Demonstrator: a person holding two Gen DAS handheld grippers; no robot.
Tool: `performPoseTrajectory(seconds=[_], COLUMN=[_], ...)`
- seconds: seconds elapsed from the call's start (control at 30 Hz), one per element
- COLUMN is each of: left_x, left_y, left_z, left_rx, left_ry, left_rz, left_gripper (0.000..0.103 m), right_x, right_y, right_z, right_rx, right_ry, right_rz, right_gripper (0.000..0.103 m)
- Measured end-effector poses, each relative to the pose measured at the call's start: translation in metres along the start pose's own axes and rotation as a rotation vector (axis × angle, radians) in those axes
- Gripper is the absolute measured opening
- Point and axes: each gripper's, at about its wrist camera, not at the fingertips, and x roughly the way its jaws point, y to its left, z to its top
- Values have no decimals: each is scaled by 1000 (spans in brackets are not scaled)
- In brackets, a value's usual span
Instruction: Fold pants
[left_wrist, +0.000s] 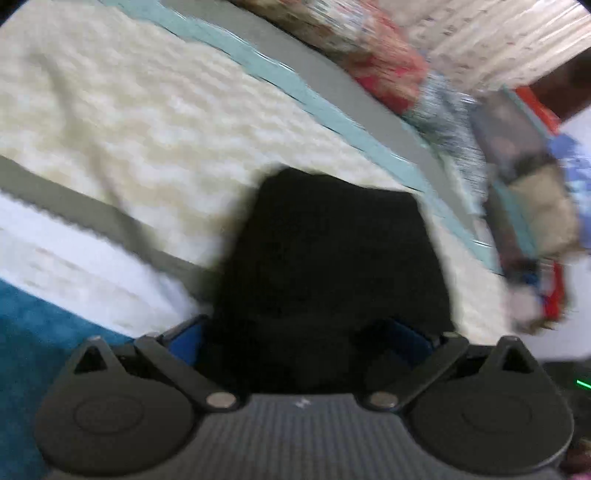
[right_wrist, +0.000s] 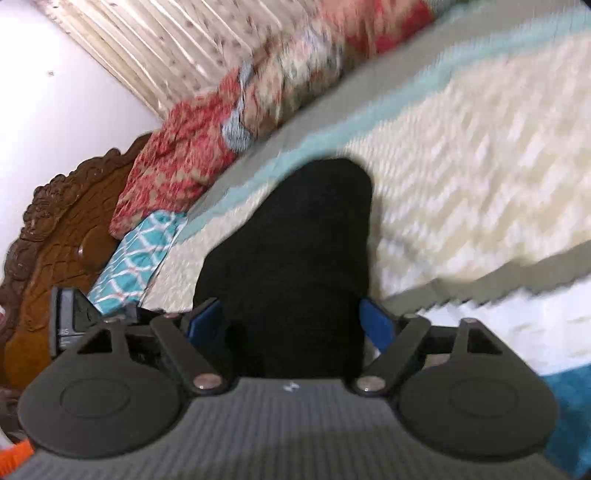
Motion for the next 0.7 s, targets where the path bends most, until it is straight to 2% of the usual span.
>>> performPoseTrajectory(seconds=[0.03, 0.07, 0.1, 0.17, 0.23, 0.4, 0.5, 0.6, 0.7], left_x=[2, 6, 8, 6, -2, -7, 7, 38, 80], left_y=[-6, -12, -19, -24, -33, -76, -102, -112, -110], left_z=[-3, -5, -7, -3, 7, 45, 73, 104, 121], left_rx=[28, 69, 106, 101, 99, 207, 289, 314, 332], left_ry=[3, 8, 13, 12, -8, -115, -177, -214, -219], left_rz=[2, 30, 56, 40, 11, -52, -41, 5, 112], left_gripper=[86, 74, 71, 55, 46, 46, 46, 47, 51], right_x=[11, 19, 17, 12, 2, -25, -26, -11, 16], right_y=[-3, -4, -1, 6, 18, 41, 47, 36, 12], right_z=[-1, -2, -2, 2, 6, 32, 63, 100, 128], right_rx=[22, 37, 38, 15, -49, -199, -287, -297, -273], right_ry=[37, 72, 75, 82, 57, -150, -248, -294, -279], right_rz=[17, 35, 25, 18, 4, 5, -20, -54, -106], right_gripper=[81, 73, 63, 55, 52, 51, 51, 52, 52])
